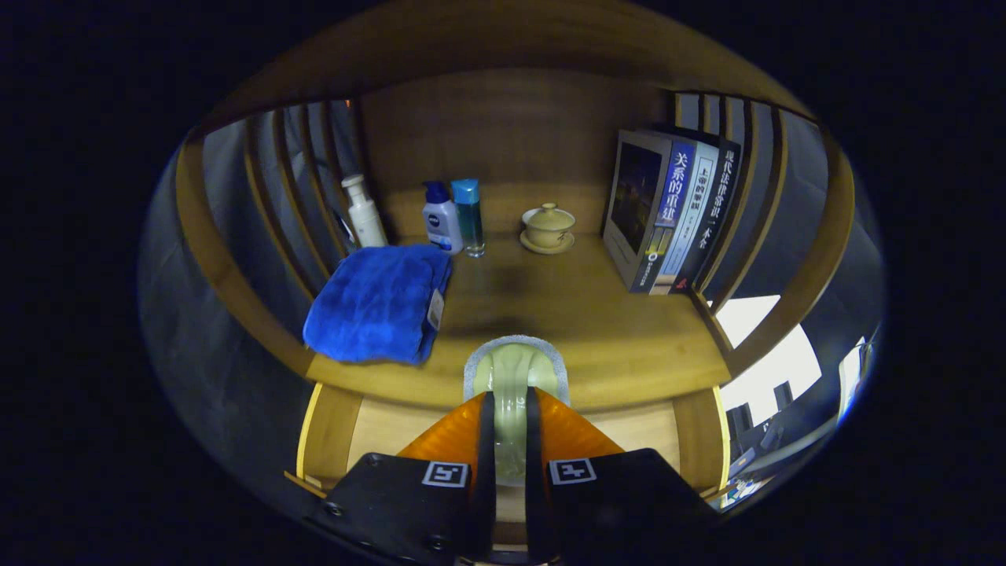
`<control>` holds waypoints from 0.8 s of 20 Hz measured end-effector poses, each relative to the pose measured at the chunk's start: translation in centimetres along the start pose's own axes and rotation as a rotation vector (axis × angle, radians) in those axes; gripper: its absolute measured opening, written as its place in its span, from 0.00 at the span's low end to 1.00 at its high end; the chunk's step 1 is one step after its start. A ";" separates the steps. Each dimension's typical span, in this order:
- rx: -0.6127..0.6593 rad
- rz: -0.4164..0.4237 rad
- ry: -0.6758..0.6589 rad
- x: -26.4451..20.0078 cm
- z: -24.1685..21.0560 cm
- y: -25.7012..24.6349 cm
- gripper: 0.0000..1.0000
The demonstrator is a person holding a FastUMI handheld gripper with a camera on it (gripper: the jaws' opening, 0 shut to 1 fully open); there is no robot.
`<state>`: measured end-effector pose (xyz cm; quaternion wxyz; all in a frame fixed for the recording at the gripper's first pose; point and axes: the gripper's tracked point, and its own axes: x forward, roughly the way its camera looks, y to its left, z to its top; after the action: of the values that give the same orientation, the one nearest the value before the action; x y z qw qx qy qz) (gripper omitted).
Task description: Pull open the drawer, take out the items inside it, and place them on the countertop above the cabinet.
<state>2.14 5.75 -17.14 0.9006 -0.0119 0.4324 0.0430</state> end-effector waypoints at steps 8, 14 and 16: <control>0.002 -0.044 0.001 7.0 5.4 -0.9 0.24; 0.044 -0.058 -0.022 10.5 6.2 -1.1 0.24; 0.058 -0.056 -0.055 11.0 6.5 -1.0 0.26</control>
<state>14.11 5.85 -21.64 0.9130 0.0035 0.4078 0.0056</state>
